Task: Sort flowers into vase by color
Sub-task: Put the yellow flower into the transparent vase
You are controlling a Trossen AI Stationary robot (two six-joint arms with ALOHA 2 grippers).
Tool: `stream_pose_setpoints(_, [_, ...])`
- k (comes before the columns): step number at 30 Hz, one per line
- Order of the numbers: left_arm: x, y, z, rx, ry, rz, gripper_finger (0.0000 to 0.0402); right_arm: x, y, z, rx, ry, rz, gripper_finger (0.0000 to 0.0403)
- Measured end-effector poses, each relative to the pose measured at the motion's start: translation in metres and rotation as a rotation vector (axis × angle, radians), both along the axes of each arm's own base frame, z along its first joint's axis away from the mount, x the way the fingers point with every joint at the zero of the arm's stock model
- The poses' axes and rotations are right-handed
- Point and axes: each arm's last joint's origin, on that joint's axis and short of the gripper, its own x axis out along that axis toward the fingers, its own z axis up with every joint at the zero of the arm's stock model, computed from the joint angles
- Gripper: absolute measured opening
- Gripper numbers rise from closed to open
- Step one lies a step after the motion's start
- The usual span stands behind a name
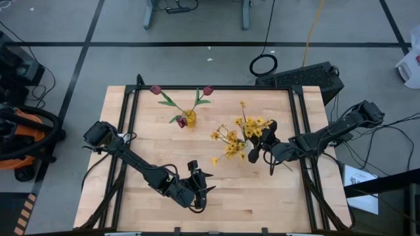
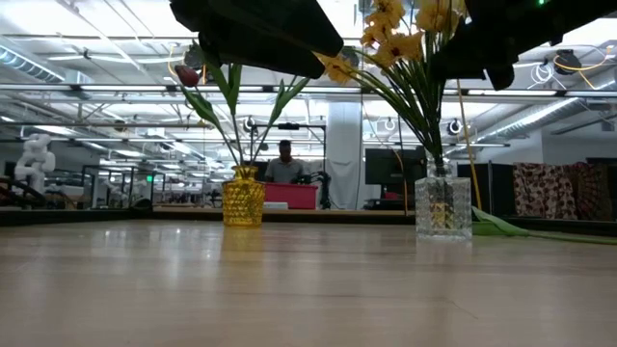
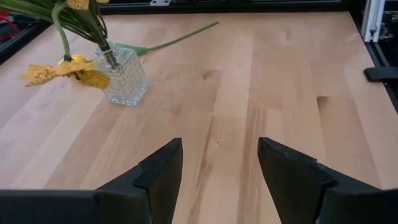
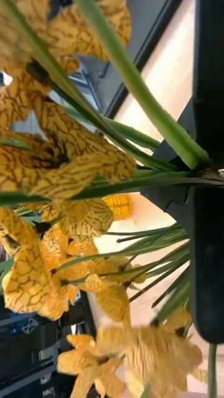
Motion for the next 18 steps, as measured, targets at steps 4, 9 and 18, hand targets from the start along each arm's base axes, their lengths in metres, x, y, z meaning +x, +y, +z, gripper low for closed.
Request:
stream_pose_setpoints(4, [0.0003,-0.0005,-0.0011,-0.005,0.006,-0.008,0.0216,-0.0005,-0.0009,-0.0034,0.034,0.016,0.007,0.0012])
stream_pose_setpoints(9, [0.0015,-0.0013,-0.0077,0.005,0.023,-0.009,0.0216,-0.0011,-0.0024,-0.0063,0.051,0.039,0.011,0.0065])
stream_pose_setpoints(18, [0.0018,-0.0015,-0.0097,0.008,0.028,-0.009,0.0216,-0.0077,-0.0022,-0.0030,0.094,0.059,0.086,0.0152])
